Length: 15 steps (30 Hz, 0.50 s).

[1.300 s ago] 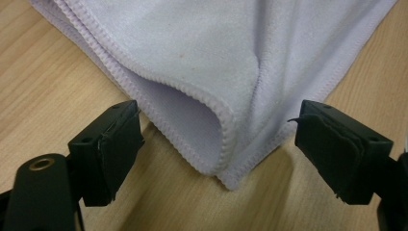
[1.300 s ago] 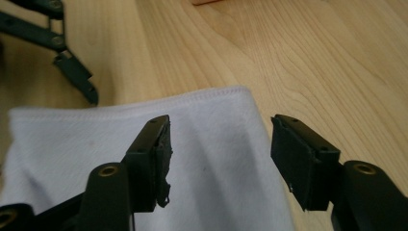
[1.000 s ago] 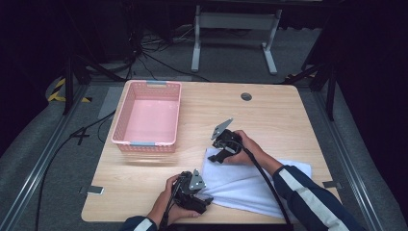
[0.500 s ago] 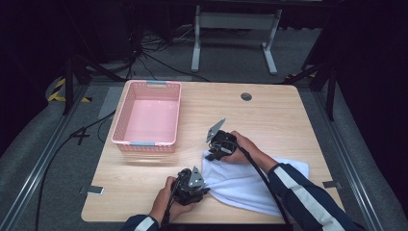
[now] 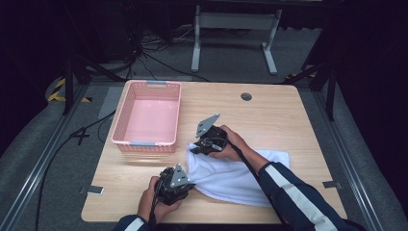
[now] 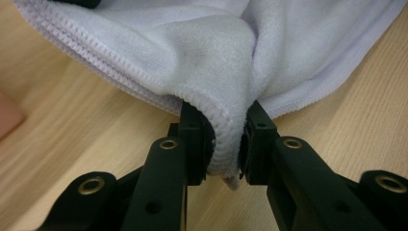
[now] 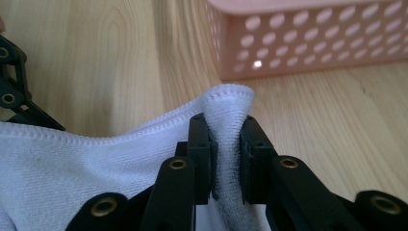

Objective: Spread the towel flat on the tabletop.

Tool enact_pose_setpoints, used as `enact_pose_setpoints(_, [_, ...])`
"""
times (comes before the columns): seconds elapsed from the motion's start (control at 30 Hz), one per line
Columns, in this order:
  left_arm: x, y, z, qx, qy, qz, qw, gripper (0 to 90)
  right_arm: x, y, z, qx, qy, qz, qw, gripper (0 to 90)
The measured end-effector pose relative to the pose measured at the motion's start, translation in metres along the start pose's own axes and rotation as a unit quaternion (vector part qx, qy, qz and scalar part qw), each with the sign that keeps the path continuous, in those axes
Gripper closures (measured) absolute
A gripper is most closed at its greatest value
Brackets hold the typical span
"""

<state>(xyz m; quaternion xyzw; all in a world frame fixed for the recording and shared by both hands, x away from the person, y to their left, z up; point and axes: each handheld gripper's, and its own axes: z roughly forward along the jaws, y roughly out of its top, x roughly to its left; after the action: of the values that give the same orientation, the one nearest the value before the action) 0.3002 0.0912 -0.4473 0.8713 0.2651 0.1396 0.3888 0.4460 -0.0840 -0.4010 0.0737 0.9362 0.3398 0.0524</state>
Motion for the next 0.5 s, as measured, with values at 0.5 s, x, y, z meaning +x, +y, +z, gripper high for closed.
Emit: enact_pose_setpoints(0.5, [-0.013, 0.043, -0.015, -0.082, -0.001, 0.077, 0.9937, 74.4, -0.004, 0.002, -0.065, -0.090, 0.009, -0.014, 0.9958, 77.1])
